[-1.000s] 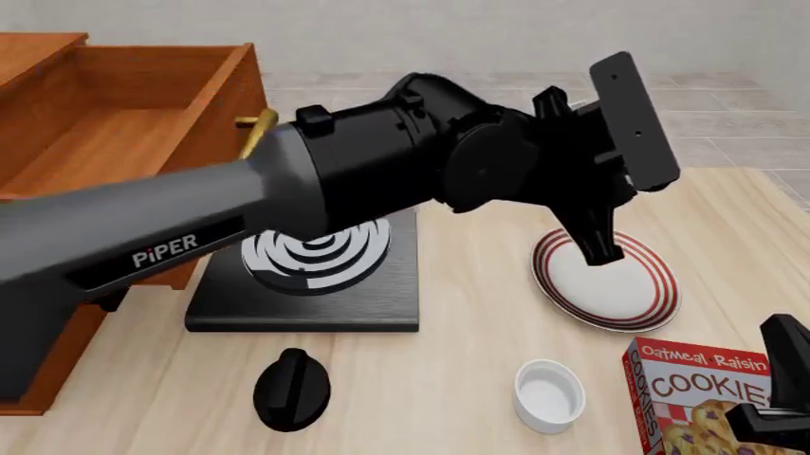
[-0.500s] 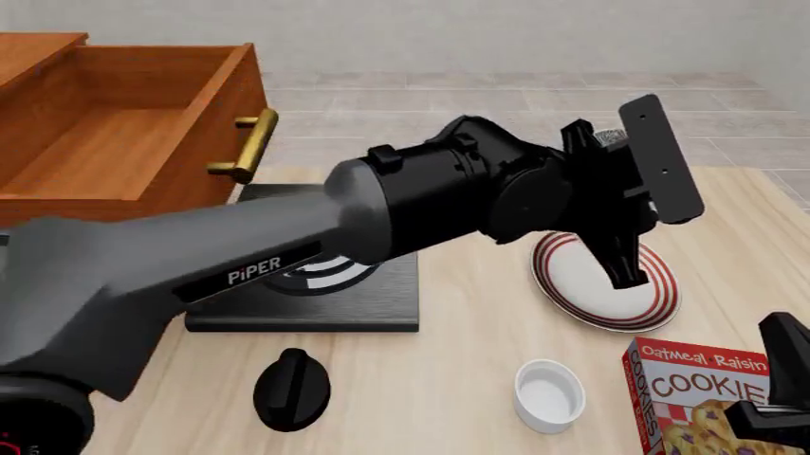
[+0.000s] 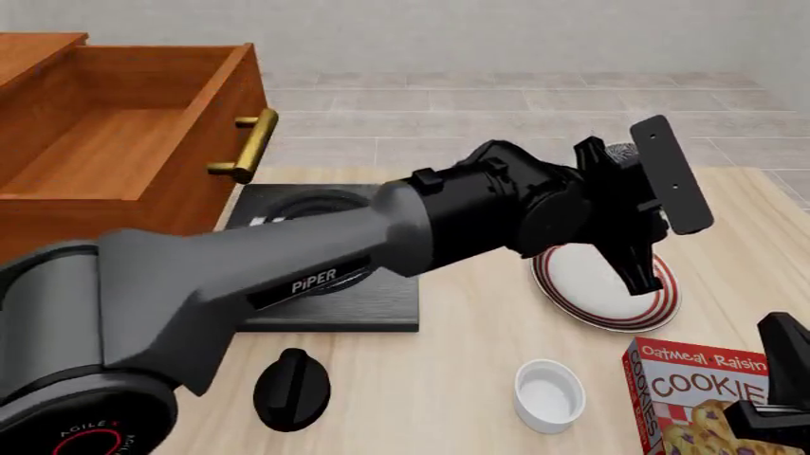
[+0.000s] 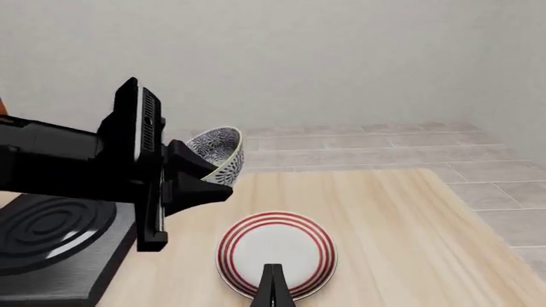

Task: Pick the akita bowl in the top layer of the wooden cabinet and place it on the plate.

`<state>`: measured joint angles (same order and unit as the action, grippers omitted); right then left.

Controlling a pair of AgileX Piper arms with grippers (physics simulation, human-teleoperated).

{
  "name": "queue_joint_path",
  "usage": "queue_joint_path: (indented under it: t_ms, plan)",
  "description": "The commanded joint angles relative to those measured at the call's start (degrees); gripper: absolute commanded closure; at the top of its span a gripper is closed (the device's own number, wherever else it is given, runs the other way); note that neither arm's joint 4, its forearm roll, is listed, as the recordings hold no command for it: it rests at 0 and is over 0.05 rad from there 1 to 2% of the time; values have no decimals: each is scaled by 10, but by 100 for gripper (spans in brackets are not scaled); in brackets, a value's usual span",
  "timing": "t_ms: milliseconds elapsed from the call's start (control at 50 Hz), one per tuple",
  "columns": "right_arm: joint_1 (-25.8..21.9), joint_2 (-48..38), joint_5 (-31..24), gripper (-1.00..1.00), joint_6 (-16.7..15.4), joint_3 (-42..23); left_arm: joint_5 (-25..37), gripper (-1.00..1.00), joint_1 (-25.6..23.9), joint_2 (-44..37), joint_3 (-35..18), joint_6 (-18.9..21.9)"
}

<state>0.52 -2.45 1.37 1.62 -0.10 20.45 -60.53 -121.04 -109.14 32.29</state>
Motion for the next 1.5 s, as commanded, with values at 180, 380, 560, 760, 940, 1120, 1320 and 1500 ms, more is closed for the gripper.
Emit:
queue_joint_path:
  t_ms: [180,380,560,760,940,1120,1320,1500]
  plan:
    - [-1,-14,14,100,1,0,-23,100,-3,-28,-7,-3]
    - [-2,-10,10,100,2,0,-23,100,-7,-64,-43,-5]
    - [-2,2,-2,100,3,0,-15,100,-7,-95,-82,-9]
    - [-4,2,-1,100,5,0,-27,100,-2,-96,-67,-12]
    - [-5,-25,26,100,6,1,-14,100,7,-120,-95,-11]
    - [-5,-40,41,100,6,0,34,100,5,-182,-199,-23]
    - [-6,-38,38,100,6,1,70,100,10,-231,-277,-34]
    - [-6,-33,33,100,5,1,74,100,13,-251,-292,-45]
